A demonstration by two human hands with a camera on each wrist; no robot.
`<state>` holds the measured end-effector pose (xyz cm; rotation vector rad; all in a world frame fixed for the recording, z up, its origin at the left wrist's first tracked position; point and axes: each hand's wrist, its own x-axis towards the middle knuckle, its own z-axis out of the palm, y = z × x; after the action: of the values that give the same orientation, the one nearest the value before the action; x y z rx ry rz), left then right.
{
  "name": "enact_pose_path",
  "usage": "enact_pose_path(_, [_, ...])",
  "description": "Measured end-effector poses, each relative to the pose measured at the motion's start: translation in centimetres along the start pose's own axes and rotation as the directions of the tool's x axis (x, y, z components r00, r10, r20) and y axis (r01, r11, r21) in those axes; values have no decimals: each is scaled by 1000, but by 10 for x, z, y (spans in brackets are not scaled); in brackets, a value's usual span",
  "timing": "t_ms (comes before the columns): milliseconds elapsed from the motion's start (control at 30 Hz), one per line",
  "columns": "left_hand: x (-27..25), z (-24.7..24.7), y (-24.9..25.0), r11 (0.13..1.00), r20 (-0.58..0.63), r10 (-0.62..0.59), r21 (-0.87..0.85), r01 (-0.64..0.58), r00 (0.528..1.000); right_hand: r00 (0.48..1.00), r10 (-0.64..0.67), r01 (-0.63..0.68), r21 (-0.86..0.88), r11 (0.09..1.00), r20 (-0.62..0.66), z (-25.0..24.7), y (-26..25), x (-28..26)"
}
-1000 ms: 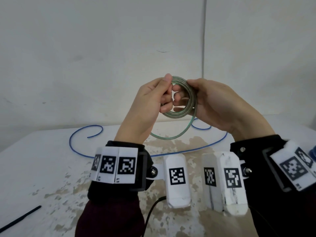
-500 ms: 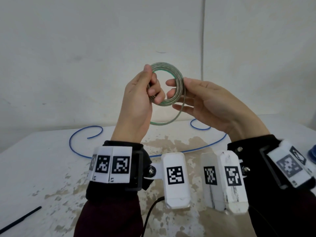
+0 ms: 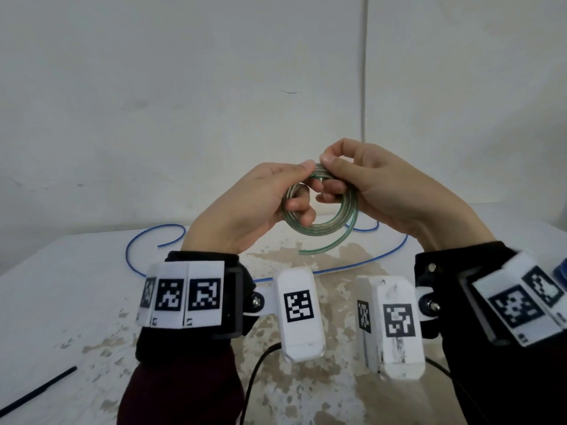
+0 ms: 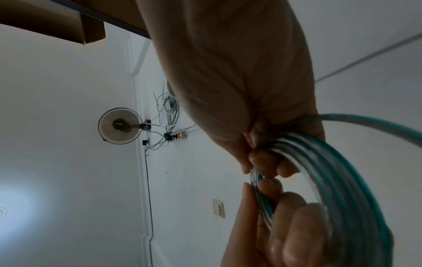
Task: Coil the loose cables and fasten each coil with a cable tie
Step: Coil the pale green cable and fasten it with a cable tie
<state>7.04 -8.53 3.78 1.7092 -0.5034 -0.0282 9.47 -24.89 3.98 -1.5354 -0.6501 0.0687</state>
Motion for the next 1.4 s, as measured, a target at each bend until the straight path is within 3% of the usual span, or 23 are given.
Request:
enact_pose_path(167, [0, 2, -3, 999, -11, 22, 41, -22, 1000, 1000, 3, -1, -49, 999, 31, 2, 1, 0])
enact_pose_path(300, [3, 3, -5, 993, -89, 116, 37, -113, 989, 1000, 9, -10, -17, 1000, -11, 5, 1, 1])
enact_pose_path(533, [13, -4, -9, 931, -399, 200, -208, -301, 895, 990, 84, -97, 115, 989, 111, 0, -2, -4])
enact_pose_path(667, [15, -4, -9, 901, -408, 181, -297, -318, 895, 992, 29, -35, 49, 998, 119, 3, -1, -3])
enact_pose_path(833, [17, 7, -5, 858, -425, 133, -403, -319, 895, 993, -48, 32, 139, 990, 112, 1, -2, -2])
enact_pose_path(967, [15, 6, -4, 874, -345, 48, -441, -207, 937, 998, -55, 50, 111, 993, 43, 4, 0, 1])
enact_pose_path(1133, [6, -3, -5, 991, -88, 3, -136, -15, 996, 993, -10, 16, -51, 999, 115, 0, 1, 0])
enact_pose_path(1300, [-5, -12, -5, 998, 110, -43, 42, 39, 993, 960, 87, -42, -171, 984, 266, -5, -2, -8])
enact_pose_path(1400, [-5, -8, -6, 999, 84, 0, 39, -3, 996, 969, 105, -68, -169, 983, 222, -4, 0, -7])
